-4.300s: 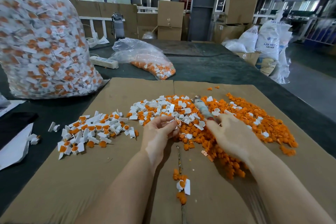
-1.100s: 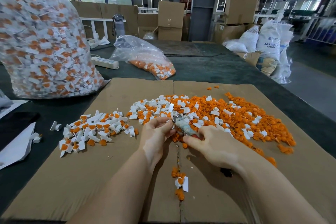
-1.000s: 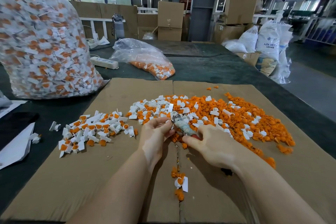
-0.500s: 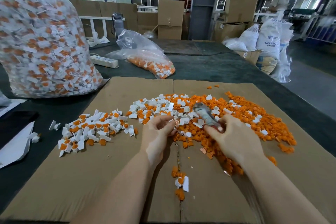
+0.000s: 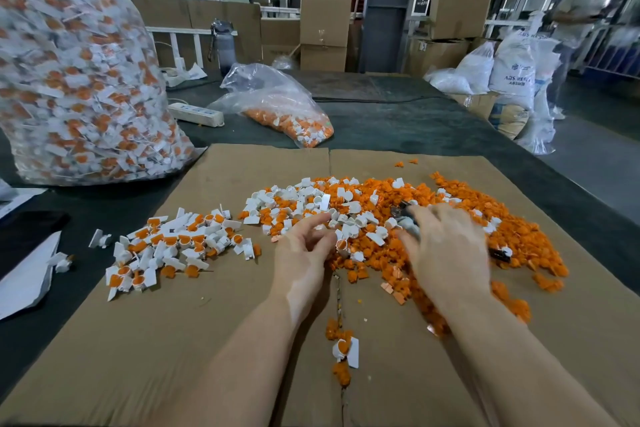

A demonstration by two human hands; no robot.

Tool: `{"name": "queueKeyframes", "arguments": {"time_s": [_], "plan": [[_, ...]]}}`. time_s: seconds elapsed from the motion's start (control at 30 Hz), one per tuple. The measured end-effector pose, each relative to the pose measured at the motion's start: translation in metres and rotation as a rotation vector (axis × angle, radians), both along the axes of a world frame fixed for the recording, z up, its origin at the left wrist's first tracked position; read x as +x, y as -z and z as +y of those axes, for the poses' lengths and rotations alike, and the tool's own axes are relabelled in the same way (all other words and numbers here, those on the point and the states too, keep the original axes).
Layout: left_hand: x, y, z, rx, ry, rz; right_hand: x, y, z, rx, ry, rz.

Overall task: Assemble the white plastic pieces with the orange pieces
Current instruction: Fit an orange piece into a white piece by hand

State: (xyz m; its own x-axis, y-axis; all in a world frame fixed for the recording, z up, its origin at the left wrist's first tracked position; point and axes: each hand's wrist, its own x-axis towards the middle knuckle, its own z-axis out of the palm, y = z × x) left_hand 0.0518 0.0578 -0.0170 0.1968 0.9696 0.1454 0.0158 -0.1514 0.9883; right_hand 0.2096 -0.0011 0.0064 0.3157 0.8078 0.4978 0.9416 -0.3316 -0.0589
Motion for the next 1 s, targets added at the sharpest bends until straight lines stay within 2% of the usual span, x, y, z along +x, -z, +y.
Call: {"name": "queueKeyframes", "arguments": {"time_s": [0.07, 0.17, 0.27, 0.4, 0.5, 1.0], "plan": [[-0.001, -0.001, -0.001, 0.001, 0.018, -0.017, -0.027, 0.007, 0.000, 0.117, -0.287, 0.148], [-0.003, -0.001, -0.003, -0.028, 0.064, -0.027, -0.051, 0.020, 0.002, 0.163, -0.451, 0.224], [-0.005, -0.001, -0.004, -0.067, 0.129, -0.033, -0.048, 0.024, 0.003, 0.237, -0.436, 0.322], [-0.004, -0.003, -0.006, 0.114, 0.191, 0.171, -0.045, 0.026, 0.001, 0.332, -0.428, 0.329], [-0.002, -0.003, -0.006, 0.144, 0.157, 0.196, -0.044, 0.029, -0.002, 0.372, -0.389, 0.348], [0.000, 0.001, -0.006, 0.216, 0.115, 0.291, -0.044, 0.031, -0.005, 0.341, -0.423, 0.334]]}}
